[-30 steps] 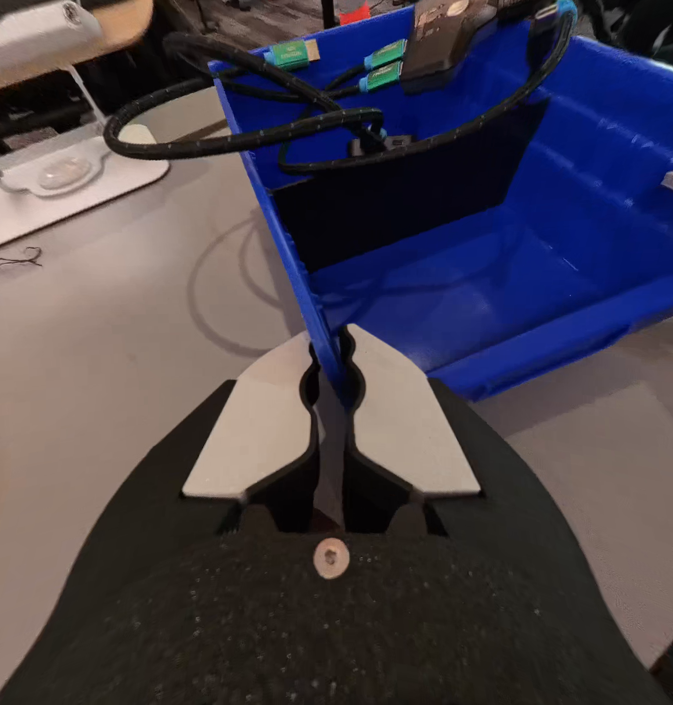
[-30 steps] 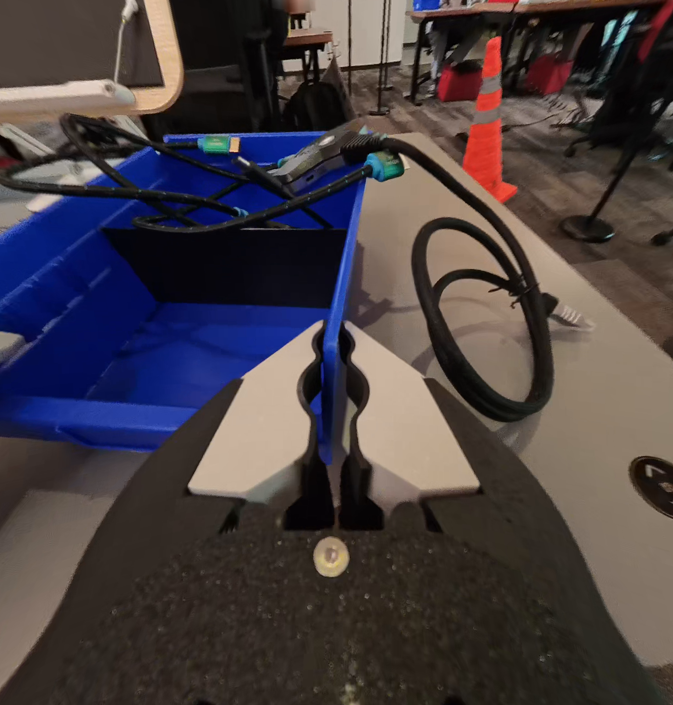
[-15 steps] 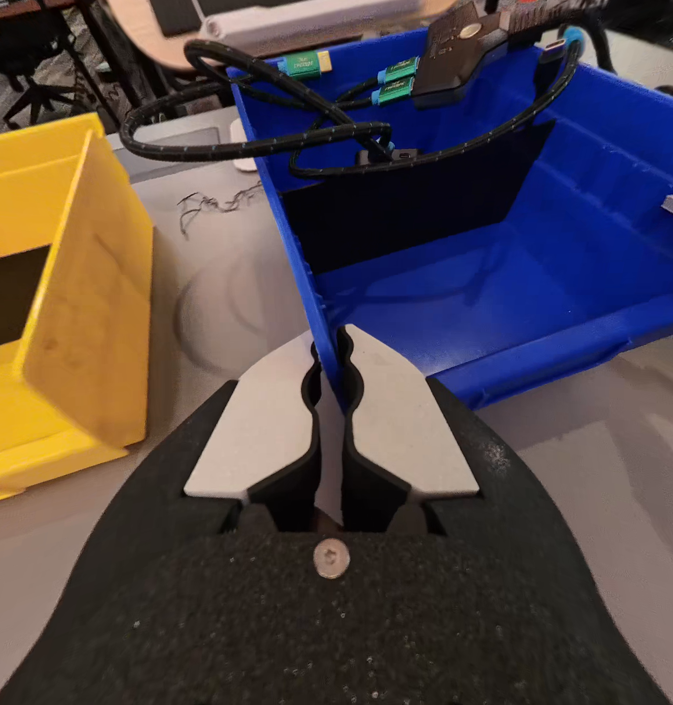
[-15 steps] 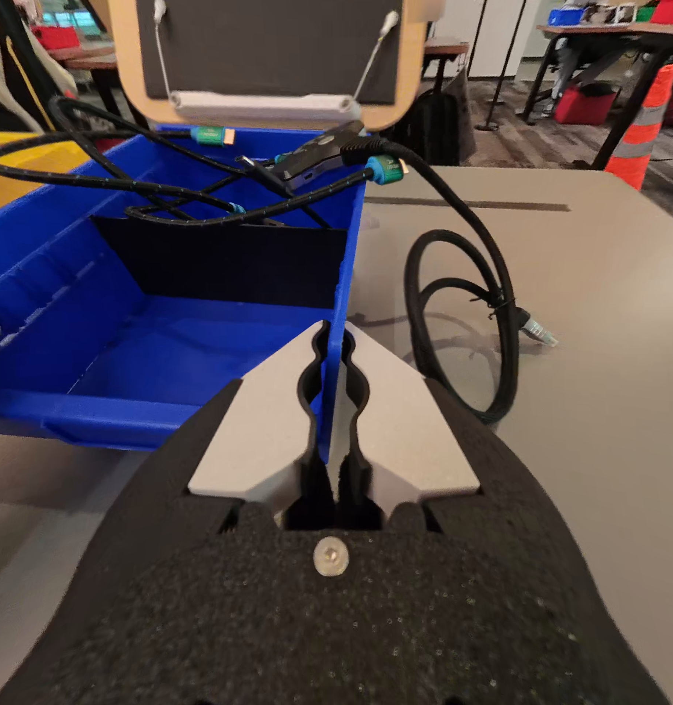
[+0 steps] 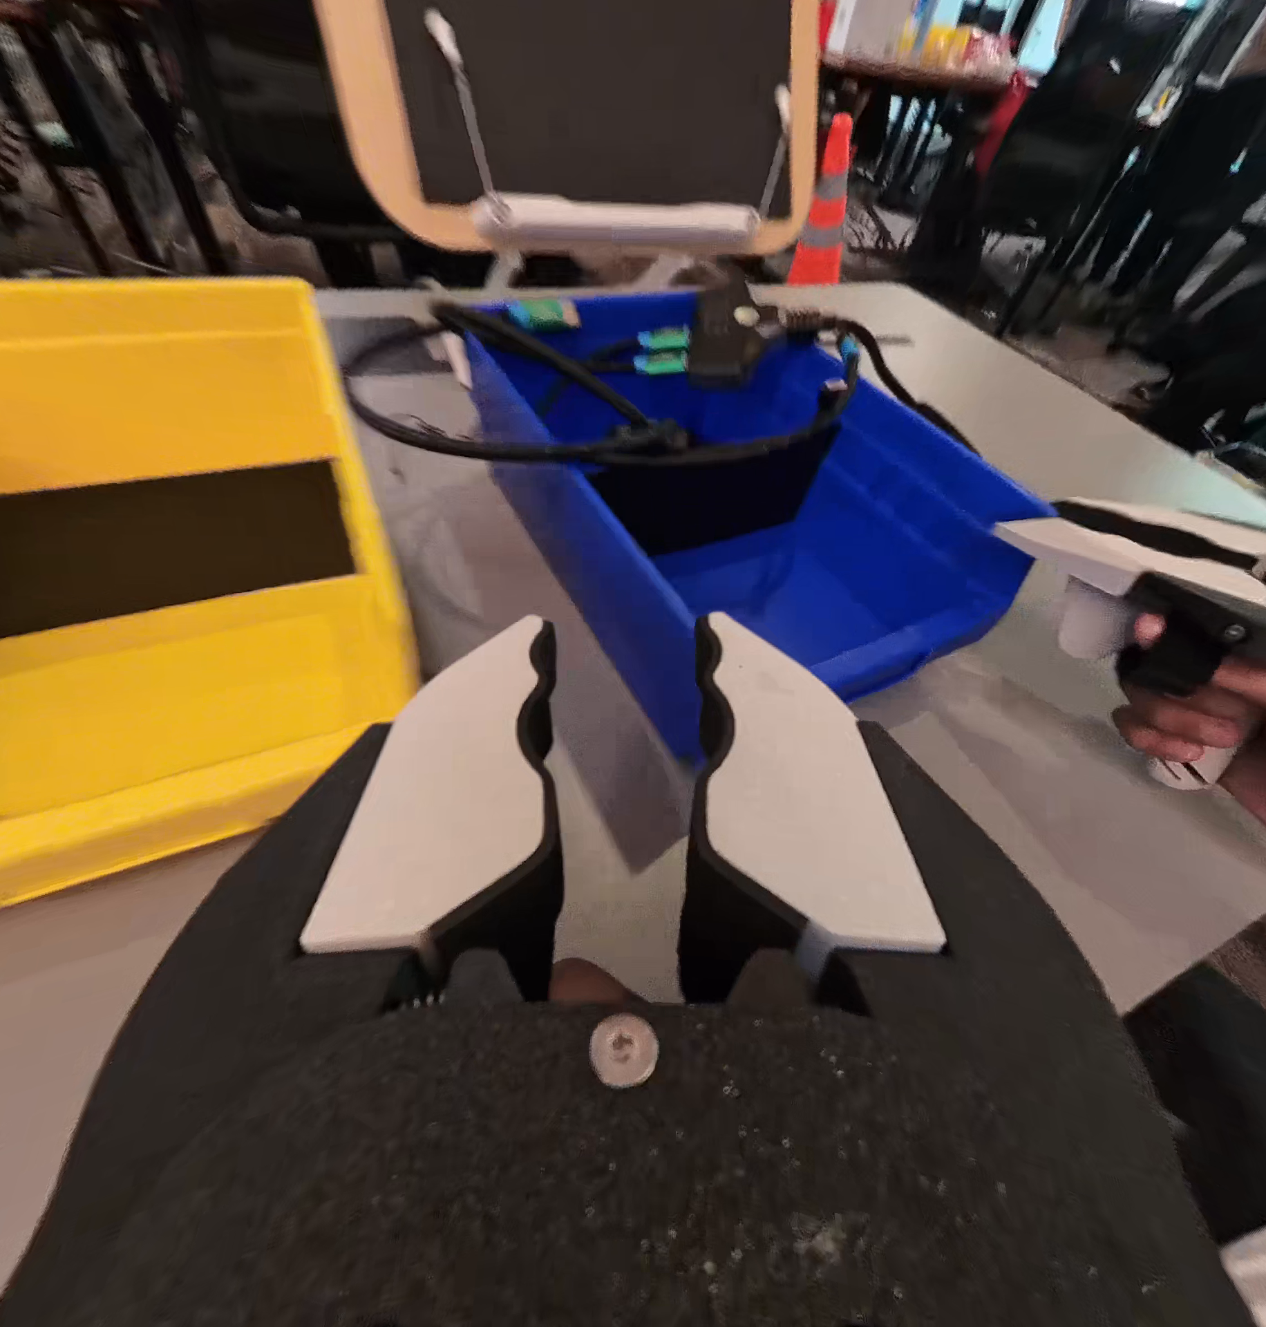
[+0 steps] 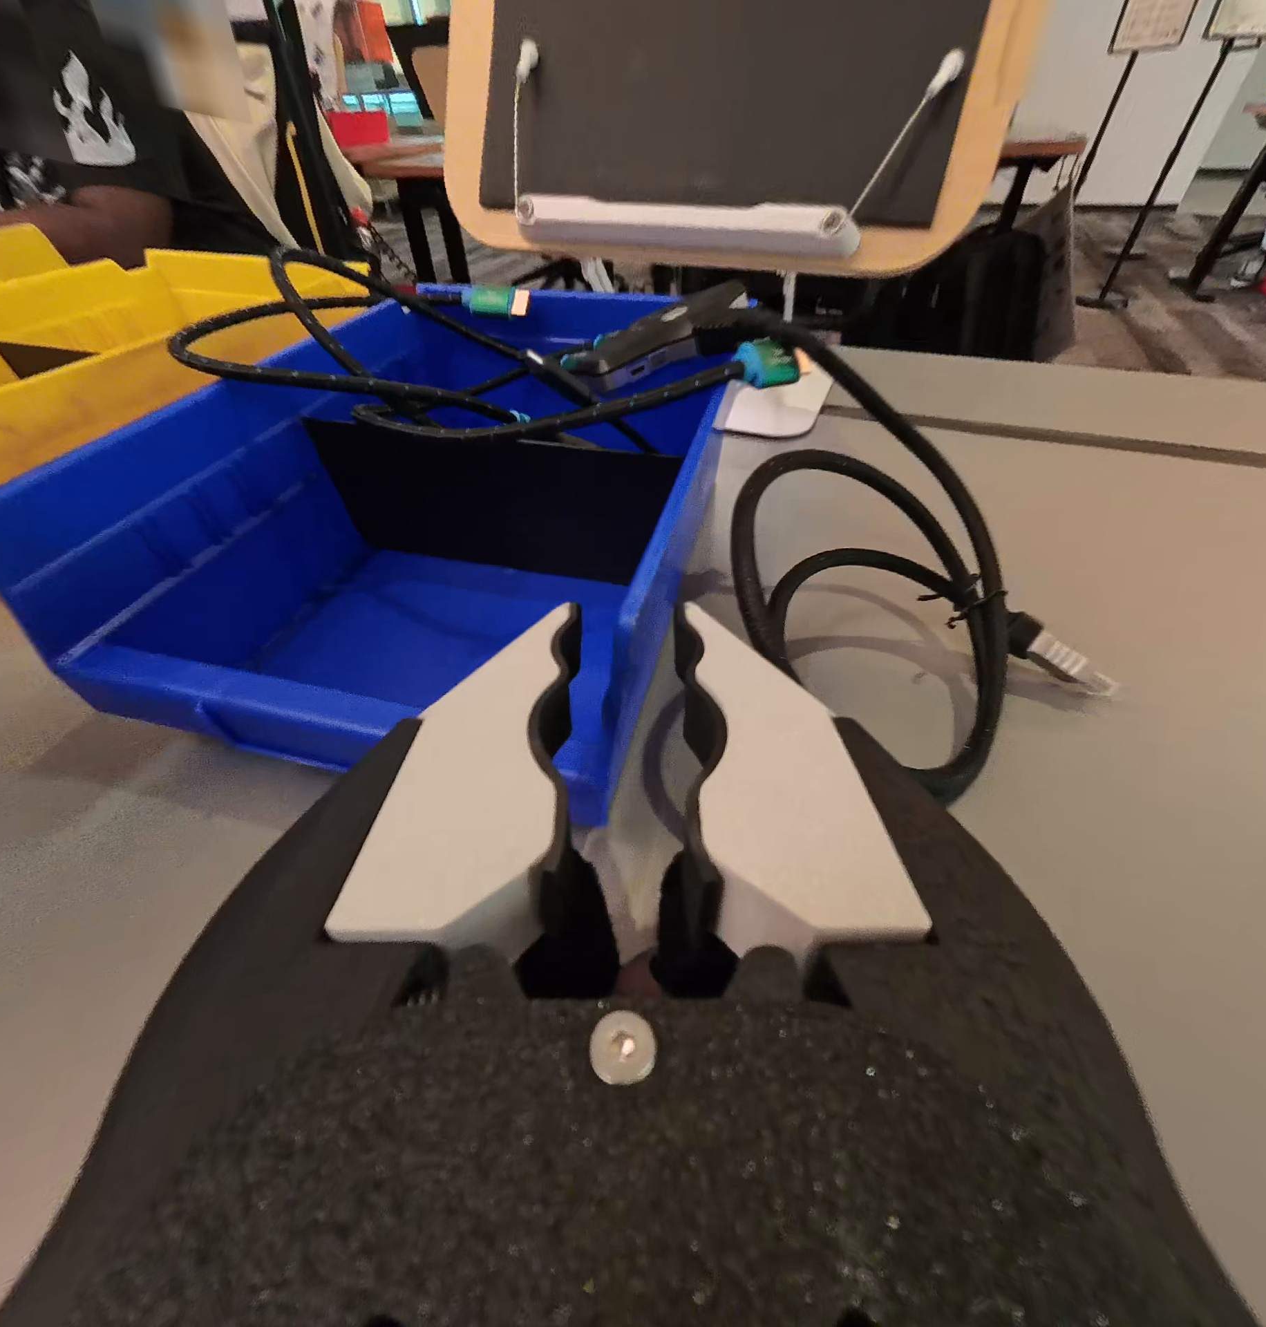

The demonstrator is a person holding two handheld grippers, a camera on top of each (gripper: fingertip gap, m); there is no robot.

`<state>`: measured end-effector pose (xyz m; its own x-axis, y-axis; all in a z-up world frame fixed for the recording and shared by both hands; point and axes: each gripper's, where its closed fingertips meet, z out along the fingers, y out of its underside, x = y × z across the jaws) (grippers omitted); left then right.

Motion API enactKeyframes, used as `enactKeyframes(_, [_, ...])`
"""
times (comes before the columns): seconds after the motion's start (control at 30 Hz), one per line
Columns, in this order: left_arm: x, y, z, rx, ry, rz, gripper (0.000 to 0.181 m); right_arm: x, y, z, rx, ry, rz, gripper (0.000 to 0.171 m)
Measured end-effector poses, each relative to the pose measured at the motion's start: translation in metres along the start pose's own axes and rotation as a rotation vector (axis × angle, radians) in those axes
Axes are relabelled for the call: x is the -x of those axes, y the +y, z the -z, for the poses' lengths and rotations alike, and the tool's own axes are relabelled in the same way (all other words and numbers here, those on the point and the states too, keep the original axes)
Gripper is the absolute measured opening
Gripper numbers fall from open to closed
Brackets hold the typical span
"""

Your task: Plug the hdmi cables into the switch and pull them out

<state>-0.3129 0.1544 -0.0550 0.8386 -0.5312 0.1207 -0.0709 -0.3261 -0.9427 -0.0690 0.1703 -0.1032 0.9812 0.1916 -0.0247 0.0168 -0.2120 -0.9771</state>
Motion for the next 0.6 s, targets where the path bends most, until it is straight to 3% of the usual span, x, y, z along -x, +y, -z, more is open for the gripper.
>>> enactKeyframes(0.13, [0.103,-0.016,0.06,0.01,-0.192,0.038,0.044,-0.01,-0.011,0.022,-0.06,-0.004,-0.027,0.025])
enactKeyframes(0.27, [0.221,0.019,0.083,0.103,-0.421,0.084,0.054,0.002,-0.024,0.039,-0.11,0.004,-0.005,0.025])
enactKeyframes(0.37, [0.238,0.049,0.054,0.162,-0.313,0.143,0.057,0.045,-0.027,0.049,-0.122,-0.089,0.0,0.026])
enactKeyframes(0.47, [0.248,0.053,0.029,0.165,-0.285,0.118,0.053,0.099,-0.018,0.052,-0.095,-0.212,0.059,0.026])
enactKeyframes(0.53, [0.256,0.05,0.017,0.178,-0.283,0.089,0.043,0.138,-0.007,0.05,-0.054,-0.312,0.097,0.026])
enactKeyframes(0.6, [0.274,0.051,0.015,0.197,-0.349,0.044,0.017,0.177,0.006,0.045,0.001,-0.409,0.143,0.027])
